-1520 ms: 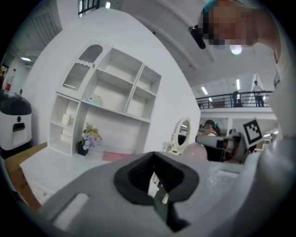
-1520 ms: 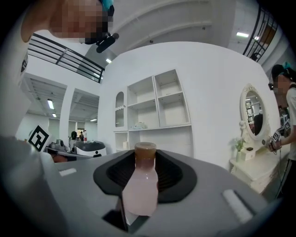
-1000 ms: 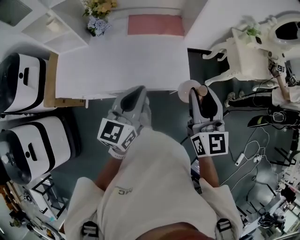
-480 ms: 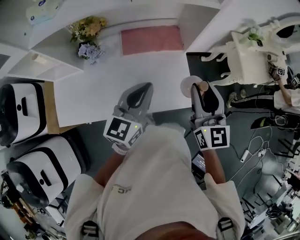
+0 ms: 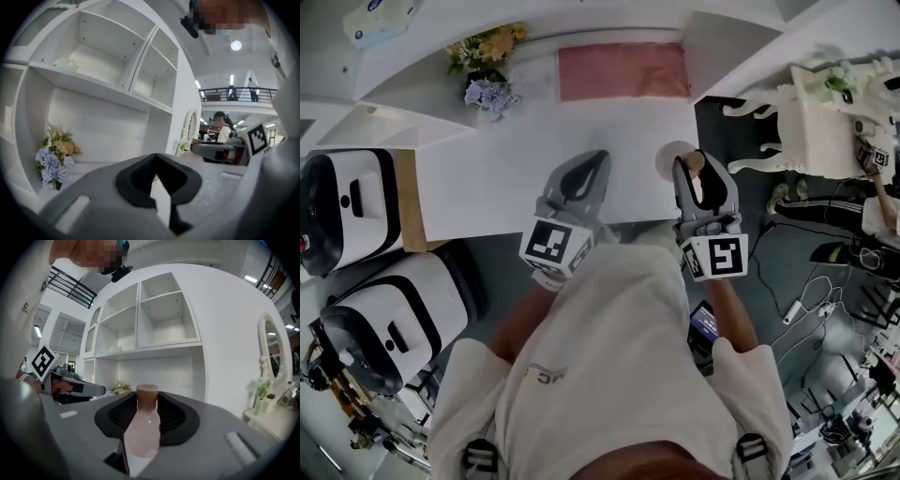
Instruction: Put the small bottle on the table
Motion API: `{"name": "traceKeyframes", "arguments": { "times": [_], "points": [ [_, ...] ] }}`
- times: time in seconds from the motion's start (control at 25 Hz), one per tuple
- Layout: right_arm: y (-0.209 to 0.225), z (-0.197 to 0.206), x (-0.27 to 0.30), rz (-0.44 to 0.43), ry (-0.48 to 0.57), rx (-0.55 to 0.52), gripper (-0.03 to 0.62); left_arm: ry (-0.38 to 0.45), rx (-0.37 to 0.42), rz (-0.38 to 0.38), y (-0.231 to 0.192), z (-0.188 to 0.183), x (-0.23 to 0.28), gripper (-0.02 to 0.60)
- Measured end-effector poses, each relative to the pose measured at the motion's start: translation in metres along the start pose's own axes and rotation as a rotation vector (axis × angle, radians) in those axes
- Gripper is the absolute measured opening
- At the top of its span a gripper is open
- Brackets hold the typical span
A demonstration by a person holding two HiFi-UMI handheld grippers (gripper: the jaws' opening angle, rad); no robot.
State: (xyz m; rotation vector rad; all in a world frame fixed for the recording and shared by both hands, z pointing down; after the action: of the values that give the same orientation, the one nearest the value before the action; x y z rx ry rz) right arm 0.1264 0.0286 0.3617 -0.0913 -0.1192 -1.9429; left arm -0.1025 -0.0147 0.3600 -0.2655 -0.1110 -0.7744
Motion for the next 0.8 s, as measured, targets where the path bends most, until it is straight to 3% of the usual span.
{"name": "traceKeyframes", "arguments": {
  "times": [0.28, 0.6, 0.8],
  "points": [
    [-0.007, 0.041, 0.020, -0.066, -0.012, -0.020, 0.137, -0.024, -0.003, -0.099, -0.015, 0.028, 0.009, 0.002],
    [-0.011, 0.080, 0.040, -0.085, 0.015, -0.004, 0.137, -0.018, 0.015, -0.212, -0.029, 0.058, 0.008, 0.001],
    [-0.011, 0.103, 0.052, -0.104, 0.015, -0.011, 0.137, -0.002, 0.052, -0.200, -0.031, 0.075, 0.010, 0.000]
  ]
}}
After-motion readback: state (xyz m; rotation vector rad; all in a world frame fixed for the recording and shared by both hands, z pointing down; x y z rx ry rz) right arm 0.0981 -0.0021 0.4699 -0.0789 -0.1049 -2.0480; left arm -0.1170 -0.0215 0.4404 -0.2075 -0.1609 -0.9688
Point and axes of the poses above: the fingertips, and each gripper's own axes: x forward along the fingers, y to its right, z out of its underside, the point moved 10 cm from there along -x, backward along the fingers, and after that the axes turned 1 degree about -y, right-handed, at the moved point
